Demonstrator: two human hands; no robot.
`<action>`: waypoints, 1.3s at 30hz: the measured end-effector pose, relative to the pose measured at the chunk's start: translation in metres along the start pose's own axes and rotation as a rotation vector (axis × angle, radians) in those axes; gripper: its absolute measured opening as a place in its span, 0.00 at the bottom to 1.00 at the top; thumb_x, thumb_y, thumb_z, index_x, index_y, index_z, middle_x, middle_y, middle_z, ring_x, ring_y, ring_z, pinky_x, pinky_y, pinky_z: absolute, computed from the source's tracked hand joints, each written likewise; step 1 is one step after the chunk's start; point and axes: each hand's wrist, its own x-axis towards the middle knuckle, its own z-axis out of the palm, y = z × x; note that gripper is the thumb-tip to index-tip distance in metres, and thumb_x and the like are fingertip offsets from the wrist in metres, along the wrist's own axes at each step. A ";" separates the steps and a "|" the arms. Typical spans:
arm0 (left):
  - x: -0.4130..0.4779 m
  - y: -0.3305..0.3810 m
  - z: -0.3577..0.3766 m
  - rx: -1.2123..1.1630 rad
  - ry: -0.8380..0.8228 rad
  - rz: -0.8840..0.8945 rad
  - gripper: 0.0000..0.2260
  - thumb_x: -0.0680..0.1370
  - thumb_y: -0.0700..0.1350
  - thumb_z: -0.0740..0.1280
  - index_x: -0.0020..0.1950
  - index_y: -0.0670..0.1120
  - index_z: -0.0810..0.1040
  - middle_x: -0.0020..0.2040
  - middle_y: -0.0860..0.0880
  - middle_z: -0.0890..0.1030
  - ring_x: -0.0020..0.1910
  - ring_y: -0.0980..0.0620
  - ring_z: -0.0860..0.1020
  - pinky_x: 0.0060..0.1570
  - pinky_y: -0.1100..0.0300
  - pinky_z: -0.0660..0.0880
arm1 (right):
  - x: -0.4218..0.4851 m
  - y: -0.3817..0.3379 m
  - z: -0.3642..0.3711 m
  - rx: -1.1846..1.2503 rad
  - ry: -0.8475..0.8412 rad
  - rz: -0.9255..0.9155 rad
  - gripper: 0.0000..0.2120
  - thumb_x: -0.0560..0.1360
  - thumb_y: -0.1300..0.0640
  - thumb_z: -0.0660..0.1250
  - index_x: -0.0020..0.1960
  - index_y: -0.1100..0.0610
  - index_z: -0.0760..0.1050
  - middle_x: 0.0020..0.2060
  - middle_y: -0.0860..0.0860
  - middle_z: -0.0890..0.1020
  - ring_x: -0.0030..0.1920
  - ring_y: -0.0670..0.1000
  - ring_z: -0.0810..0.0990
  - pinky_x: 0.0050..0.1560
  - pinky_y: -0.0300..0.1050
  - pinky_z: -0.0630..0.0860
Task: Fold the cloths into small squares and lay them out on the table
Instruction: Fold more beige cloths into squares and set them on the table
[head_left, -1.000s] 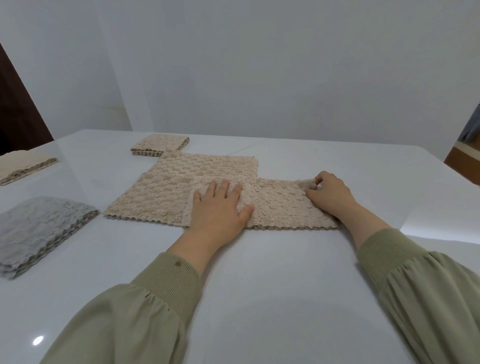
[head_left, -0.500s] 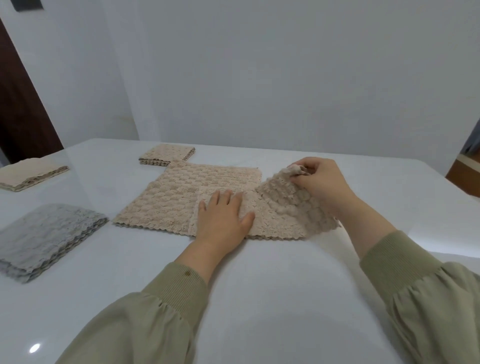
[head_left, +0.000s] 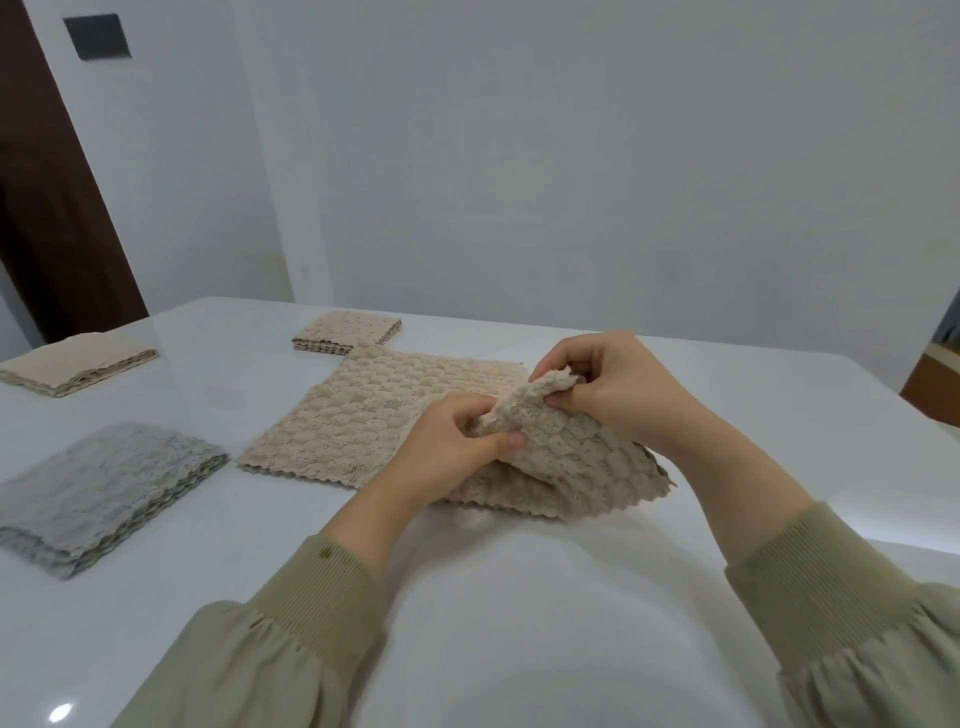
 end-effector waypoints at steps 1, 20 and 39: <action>0.000 -0.001 0.000 0.023 0.023 0.007 0.11 0.70 0.47 0.75 0.46 0.40 0.82 0.43 0.37 0.79 0.40 0.49 0.73 0.45 0.57 0.70 | 0.000 0.001 0.002 -0.003 0.017 0.006 0.10 0.70 0.68 0.70 0.40 0.54 0.82 0.35 0.49 0.83 0.37 0.43 0.79 0.41 0.37 0.76; -0.005 0.027 -0.014 -0.080 0.241 0.002 0.04 0.74 0.47 0.71 0.43 0.47 0.82 0.36 0.46 0.82 0.34 0.45 0.79 0.38 0.52 0.78 | 0.010 0.030 -0.015 0.658 0.057 0.347 0.10 0.80 0.62 0.58 0.56 0.63 0.76 0.49 0.58 0.83 0.46 0.55 0.82 0.45 0.46 0.81; 0.004 -0.016 0.000 0.134 0.137 -0.325 0.16 0.75 0.45 0.69 0.29 0.46 0.71 0.22 0.56 0.69 0.21 0.60 0.67 0.24 0.67 0.63 | 0.013 0.096 0.013 0.516 0.219 0.572 0.08 0.74 0.69 0.64 0.53 0.63 0.75 0.36 0.56 0.77 0.33 0.51 0.76 0.30 0.39 0.77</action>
